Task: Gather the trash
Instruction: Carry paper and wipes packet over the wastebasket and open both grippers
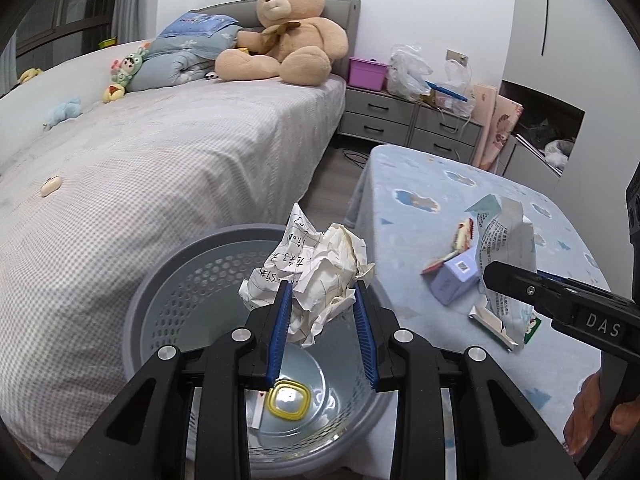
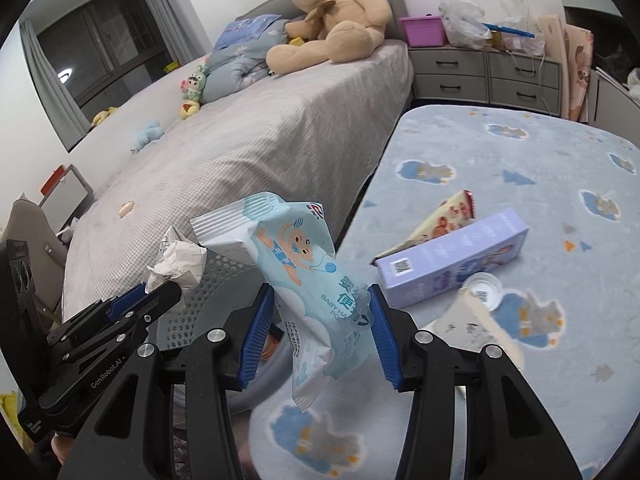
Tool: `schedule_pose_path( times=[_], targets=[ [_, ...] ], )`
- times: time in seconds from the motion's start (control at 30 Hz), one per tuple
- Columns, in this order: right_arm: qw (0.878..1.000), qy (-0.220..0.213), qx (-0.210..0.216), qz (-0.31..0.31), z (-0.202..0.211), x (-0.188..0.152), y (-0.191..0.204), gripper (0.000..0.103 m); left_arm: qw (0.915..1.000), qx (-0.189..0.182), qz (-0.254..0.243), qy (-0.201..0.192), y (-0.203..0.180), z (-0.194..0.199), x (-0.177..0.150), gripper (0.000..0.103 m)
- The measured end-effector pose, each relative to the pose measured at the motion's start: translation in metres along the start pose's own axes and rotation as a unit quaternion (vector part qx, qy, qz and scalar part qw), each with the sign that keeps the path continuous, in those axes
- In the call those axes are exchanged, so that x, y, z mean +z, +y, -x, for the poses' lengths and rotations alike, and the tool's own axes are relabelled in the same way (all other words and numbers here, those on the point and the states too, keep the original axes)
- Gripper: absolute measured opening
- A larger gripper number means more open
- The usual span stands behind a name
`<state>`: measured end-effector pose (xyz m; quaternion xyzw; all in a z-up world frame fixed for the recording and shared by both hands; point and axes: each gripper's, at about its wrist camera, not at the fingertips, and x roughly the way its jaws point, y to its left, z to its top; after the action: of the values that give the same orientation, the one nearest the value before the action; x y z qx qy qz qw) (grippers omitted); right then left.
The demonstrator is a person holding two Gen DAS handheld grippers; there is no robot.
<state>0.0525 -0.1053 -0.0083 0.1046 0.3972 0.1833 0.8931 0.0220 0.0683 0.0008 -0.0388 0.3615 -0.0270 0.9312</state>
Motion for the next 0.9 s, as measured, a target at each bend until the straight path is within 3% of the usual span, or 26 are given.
schedule_pose_path(
  times=[0.5,0.9],
  targets=[
    [0.998,0.033,0.039,0.028,-0.039,-0.001,0.059,0.047,0.9979,0.054,0.032,0.015,0.06,0.001,-0.014,0.03],
    [0.997,0.067,0.037,0.029,-0.067,-0.009,0.068,0.048,0.9956,0.073,0.048,0.035,0.087,-0.004,-0.024,0.03]
  ],
)
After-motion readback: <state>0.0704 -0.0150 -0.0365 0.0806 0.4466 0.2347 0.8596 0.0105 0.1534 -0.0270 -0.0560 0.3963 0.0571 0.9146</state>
